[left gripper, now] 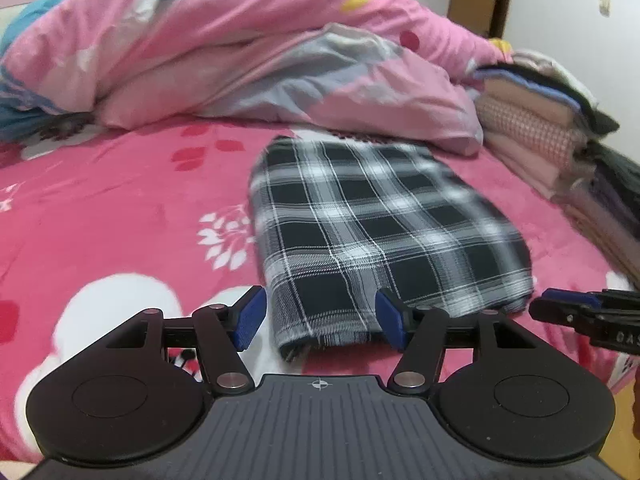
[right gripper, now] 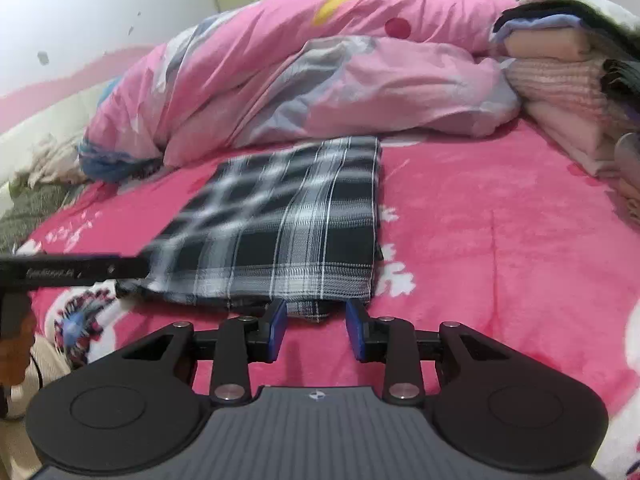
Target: Fold clothes
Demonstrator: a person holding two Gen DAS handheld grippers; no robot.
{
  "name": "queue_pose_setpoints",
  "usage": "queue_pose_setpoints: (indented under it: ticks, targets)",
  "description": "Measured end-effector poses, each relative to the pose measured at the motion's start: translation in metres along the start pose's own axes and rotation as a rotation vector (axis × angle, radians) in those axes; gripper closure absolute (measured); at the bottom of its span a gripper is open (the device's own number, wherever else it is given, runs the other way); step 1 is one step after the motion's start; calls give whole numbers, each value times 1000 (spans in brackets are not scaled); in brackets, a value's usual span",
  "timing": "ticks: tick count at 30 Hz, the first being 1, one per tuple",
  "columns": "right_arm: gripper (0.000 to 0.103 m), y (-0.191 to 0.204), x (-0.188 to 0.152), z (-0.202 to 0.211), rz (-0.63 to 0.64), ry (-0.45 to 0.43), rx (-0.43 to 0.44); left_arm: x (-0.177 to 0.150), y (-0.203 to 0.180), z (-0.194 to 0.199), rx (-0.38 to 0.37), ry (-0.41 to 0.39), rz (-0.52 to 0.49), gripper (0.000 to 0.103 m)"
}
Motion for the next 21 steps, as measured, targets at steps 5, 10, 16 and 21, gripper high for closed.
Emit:
queue_pose_setpoints:
  ticks: [5, 10, 16, 21]
  targets:
    - [66, 13, 13, 15, -89, -38, 47, 6, 1, 43, 26, -72, 45, 39]
    - [58, 36, 17, 47, -169, -62, 114, 20, 2, 98, 7, -180, 117, 30]
    - [50, 54, 23, 93, -184, -129, 107, 39, -21, 143, -112, -260, 143, 15]
    - [37, 57, 33, 120, -190, -188, 72, 44, -58, 147, -235, -279, 85, 1]
Point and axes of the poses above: each gripper's, at about its wrist camera, not at the fingertips, and z roughly against the way its jaws point, y to its left, x to its top, the point moved 6 cm from there along -z, roughly the way its jaws point, and after that the axes turned 5 degrees about -y, right-handed, at the moved point
